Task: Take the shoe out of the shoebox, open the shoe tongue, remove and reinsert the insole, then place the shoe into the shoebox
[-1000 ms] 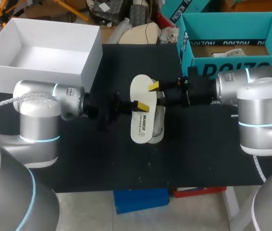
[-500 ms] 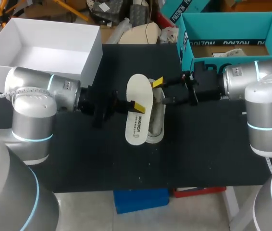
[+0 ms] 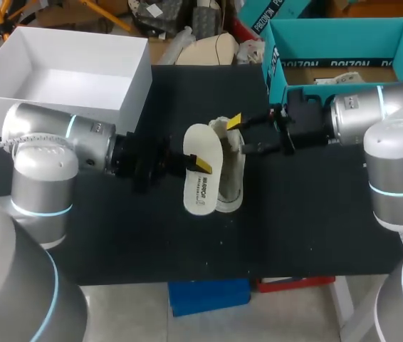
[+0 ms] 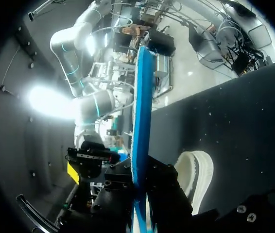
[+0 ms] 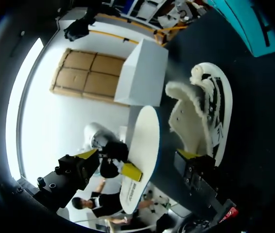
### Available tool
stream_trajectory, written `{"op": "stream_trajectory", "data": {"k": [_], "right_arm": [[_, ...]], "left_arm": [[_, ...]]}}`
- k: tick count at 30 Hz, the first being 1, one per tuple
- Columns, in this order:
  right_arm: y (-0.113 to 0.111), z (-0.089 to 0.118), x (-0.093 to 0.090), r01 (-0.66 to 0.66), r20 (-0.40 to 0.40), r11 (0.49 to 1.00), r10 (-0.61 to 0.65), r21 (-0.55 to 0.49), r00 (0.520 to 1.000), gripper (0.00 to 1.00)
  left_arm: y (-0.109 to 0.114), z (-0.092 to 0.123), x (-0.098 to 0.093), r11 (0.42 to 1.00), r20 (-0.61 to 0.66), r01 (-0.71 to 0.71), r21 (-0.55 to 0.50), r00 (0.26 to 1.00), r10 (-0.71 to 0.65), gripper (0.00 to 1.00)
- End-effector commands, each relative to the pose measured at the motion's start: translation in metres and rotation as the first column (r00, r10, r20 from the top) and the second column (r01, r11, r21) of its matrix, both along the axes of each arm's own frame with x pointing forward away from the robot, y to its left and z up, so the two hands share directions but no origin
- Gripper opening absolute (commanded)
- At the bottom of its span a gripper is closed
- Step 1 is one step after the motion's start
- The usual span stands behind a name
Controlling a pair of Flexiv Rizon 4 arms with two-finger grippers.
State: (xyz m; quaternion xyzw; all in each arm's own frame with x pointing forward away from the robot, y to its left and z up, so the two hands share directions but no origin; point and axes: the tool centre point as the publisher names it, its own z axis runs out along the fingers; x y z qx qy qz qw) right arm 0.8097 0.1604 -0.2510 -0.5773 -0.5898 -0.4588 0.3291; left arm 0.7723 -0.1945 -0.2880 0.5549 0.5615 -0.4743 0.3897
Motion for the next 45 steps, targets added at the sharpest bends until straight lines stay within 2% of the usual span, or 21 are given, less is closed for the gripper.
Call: {"op": "stream_trajectory", "data": {"k": [1, 8, 22, 35, 45], "right_arm": [[-0.015, 0.012, -0.014, 0.014, -0.014, 0.998, -0.015, -0.053, 1.000, 1.00], [-0.031, 0.013, -0.033, 0.049, -0.033, 0.994, -0.053, -0.094, 0.998, 1.00], [-0.057, 0.018, -0.058, 0.126, -0.033, 0.979, -0.133, -0.163, 0.991, 1.00], [-0.057, 0.018, -0.058, 0.126, -0.033, 0.979, -0.133, -0.163, 0.991, 1.00], [-0.057, 0.018, -0.058, 0.126, -0.033, 0.979, -0.133, -0.163, 0.991, 1.00]], "left_arm": [[-0.001, 0.006, -0.009, 0.999, -0.054, 0.009, 0.051, 0.999, -0.007, 0.00], [-0.004, -0.001, -0.019, 0.983, -0.132, 0.028, 0.184, 0.991, -0.004, 0.00], [-0.006, -0.008, -0.029, 0.951, -0.251, 0.097, 0.294, 0.968, -0.022, 0.00], [-0.026, -0.018, -0.034, 0.918, -0.341, 0.231, 0.323, 0.933, -0.115, 0.00], [-0.030, -0.020, -0.033, 0.913, -0.350, 0.236, 0.334, 0.930, -0.113, 0.00]]}}
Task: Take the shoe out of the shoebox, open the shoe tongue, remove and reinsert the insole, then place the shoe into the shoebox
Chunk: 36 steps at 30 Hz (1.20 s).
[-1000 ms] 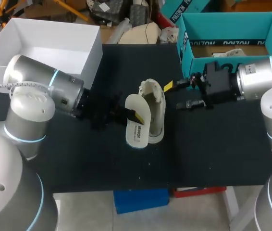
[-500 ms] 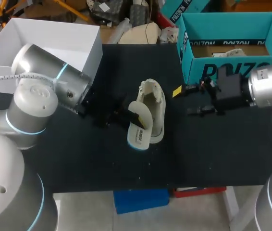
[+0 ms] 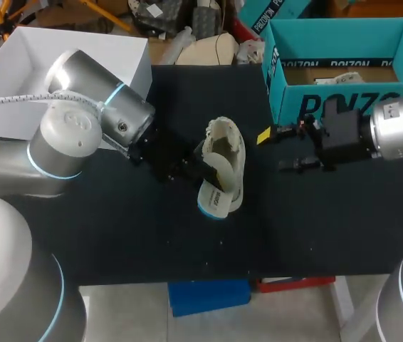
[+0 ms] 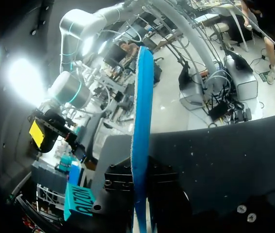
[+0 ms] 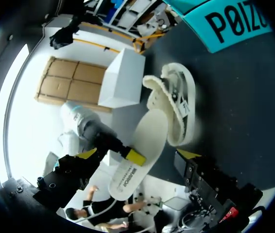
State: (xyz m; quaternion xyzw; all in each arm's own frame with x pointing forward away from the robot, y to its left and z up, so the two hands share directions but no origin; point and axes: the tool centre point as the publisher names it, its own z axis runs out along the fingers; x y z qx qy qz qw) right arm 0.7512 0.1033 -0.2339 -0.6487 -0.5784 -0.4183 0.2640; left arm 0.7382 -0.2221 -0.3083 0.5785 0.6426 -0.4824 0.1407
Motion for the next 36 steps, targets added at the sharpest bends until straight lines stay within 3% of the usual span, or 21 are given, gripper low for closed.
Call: {"op": "stream_trajectory", "data": {"k": [1, 12, 17, 26, 36], "right_arm": [[0.000, 0.001, 0.000, 0.000, -0.001, 1.000, 0.000, -0.002, 1.000, 1.00], [0.000, 0.001, 0.000, 0.000, -0.001, 1.000, 0.000, -0.002, 1.000, 1.00], [0.000, 0.001, 0.000, 0.000, -0.001, 1.000, 0.000, -0.002, 1.000, 1.00], [0.000, 0.001, 0.000, 0.000, -0.001, 1.000, 0.000, -0.002, 1.000, 1.00], [0.000, 0.001, 0.000, 0.000, -0.001, 1.000, 0.000, -0.002, 1.000, 1.00]], "left_arm": [[-0.002, 0.001, 0.001, 1.000, 0.003, 0.005, 0.014, 1.000, -0.005, 0.00], [-0.003, 0.000, -0.001, 1.000, -0.011, 0.012, 0.015, 1.000, -0.012, 0.00], [-0.005, -0.004, -0.002, 0.997, -0.006, 0.036, 0.063, 0.999, -0.035, 0.00], [-0.006, -0.023, 0.004, 0.986, 0.001, 0.048, 0.159, 0.999, -0.049, 0.00], [-0.015, -0.040, 0.017, 0.984, -0.026, 0.060, 0.166, 0.998, -0.057, 0.00]]}}
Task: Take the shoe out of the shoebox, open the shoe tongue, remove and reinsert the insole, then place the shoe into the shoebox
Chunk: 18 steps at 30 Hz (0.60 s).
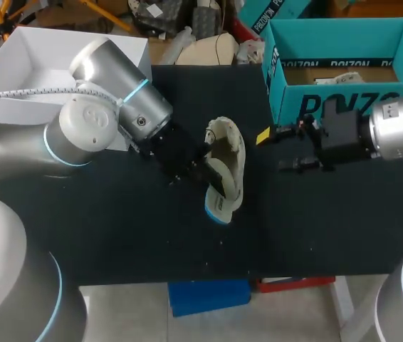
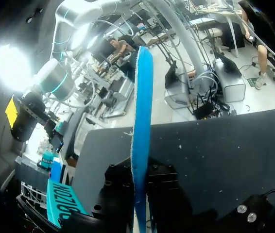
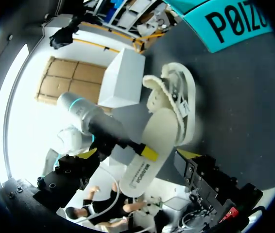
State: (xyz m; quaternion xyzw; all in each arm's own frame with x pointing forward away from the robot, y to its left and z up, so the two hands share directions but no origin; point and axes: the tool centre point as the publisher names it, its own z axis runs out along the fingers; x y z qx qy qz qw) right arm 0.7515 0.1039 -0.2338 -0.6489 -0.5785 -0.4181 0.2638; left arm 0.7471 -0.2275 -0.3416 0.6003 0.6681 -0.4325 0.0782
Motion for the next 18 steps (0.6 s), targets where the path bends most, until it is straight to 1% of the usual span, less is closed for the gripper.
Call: {"op": "stream_trajectory", "data": {"k": [1, 10, 18], "right_arm": [[0.000, 0.001, 0.000, -0.001, -0.001, 1.000, 0.001, -0.001, 1.000, 1.00], [0.000, 0.001, 0.000, -0.001, -0.001, 1.000, 0.001, -0.001, 1.000, 1.00], [0.000, 0.001, 0.000, -0.001, -0.001, 1.000, 0.001, -0.001, 1.000, 1.00]], "left_arm": [[-0.010, -0.008, 0.010, 1.000, -0.014, 0.014, 0.001, 1.000, -0.014, 0.00], [-0.016, -0.022, 0.028, 1.000, -0.025, 0.022, 0.006, 0.999, -0.022, 0.00], [-0.018, -0.029, 0.049, 1.000, -0.023, 0.017, -0.007, 1.000, -0.018, 0.00]]}}
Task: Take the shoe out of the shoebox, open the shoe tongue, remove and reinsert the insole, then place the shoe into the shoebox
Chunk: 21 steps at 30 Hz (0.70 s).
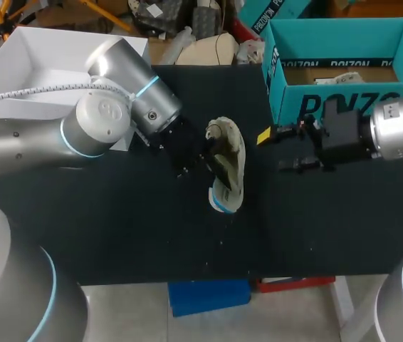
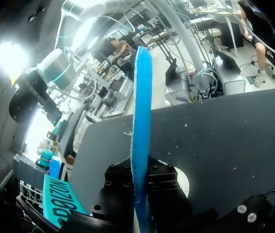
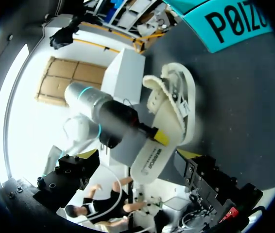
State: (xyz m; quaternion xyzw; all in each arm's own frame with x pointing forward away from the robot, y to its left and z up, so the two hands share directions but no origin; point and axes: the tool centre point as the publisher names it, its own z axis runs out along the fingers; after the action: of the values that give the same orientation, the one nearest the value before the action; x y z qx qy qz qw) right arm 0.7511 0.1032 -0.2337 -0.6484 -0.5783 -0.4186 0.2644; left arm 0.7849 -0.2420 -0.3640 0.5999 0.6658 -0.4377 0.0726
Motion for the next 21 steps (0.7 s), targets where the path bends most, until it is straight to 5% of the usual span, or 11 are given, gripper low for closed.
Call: {"op": "stream_trajectory", "data": {"k": [1, 21], "right_arm": [[0.000, 0.000, 0.000, 0.000, -0.001, 1.000, 0.000, -0.003, 1.000, 1.00], [0.000, 0.000, 0.000, 0.000, -0.001, 1.000, 0.000, -0.003, 1.000, 1.00]], "left_arm": [[-0.004, -0.008, 0.013, 1.000, -0.009, 0.009, -0.005, 1.000, -0.009, 0.00], [-0.007, -0.019, 0.055, 0.996, 0.078, -0.087, -0.006, 0.993, 0.087, 0.00]]}}
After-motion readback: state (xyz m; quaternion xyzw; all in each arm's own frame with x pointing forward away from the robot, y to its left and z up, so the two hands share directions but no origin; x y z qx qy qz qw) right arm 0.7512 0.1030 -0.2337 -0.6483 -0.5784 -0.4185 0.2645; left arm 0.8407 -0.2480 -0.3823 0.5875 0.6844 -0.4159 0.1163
